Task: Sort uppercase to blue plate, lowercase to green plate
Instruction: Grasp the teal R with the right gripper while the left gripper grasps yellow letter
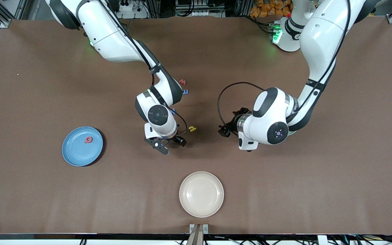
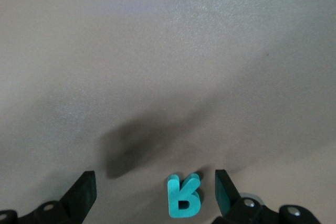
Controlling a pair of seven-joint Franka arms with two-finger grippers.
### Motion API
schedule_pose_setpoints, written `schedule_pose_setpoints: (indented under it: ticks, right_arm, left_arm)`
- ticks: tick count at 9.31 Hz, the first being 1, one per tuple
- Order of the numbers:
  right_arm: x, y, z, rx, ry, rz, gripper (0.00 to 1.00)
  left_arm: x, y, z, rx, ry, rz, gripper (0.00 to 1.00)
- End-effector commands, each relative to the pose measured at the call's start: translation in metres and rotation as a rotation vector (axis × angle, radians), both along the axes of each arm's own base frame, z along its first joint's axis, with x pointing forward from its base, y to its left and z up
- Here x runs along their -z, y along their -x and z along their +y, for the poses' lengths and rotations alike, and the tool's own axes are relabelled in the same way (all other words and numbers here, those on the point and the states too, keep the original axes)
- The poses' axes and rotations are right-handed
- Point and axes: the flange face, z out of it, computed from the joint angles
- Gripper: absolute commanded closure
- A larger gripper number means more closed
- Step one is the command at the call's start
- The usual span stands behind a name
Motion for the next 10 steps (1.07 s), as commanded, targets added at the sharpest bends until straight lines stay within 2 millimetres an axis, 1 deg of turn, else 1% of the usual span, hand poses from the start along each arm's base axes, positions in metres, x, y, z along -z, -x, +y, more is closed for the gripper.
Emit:
schedule_pose_setpoints:
  ticks: [1,2,4,5,6,8,9,10]
  right_arm:
    - [0.0,0.008,0.001,-0.013,-0.014,0.015,0.0]
    - [0.001,0.016,0.002,-0.019,-0.023,0.011,0.0]
    - [0.003,0.026,-0.004,-0.027,-0.028,0.001,0.0]
    - [-0.001,0.027,-0.003,-0.03,-0.032,-0.001,0.0]
    - [-0.004,0.031,-0.006,-0.029,-0.03,0.002,0.0]
    - [-0.01,0.032,-0.007,-0.028,-0.032,-0.001,0.0]
    - [-0.009,0.031,-0.008,-0.028,-0.032,-0.001,0.01]
    - [-0.006,0.031,-0.009,-0.026,-0.029,0.001,0.02]
  left_arm:
    - [0.009,-0.014,-0.016,-0.178,0.071,0.014,0.09]
    - [0.014,-0.016,-0.023,-0.234,0.077,-0.001,0.1]
    - [0.03,-0.025,-0.033,-0.451,0.093,0.003,0.1]
    - [0.034,-0.028,-0.036,-0.515,0.091,0.013,0.1]
    - [0.039,-0.031,-0.035,-0.577,0.115,0.056,0.1]
    - [0.038,-0.041,-0.022,-0.67,0.173,0.121,0.1]
    - [0.038,-0.051,-0.005,-0.722,0.202,0.149,0.09]
    - [0.048,-0.051,-0.002,-0.733,0.217,0.172,0.09]
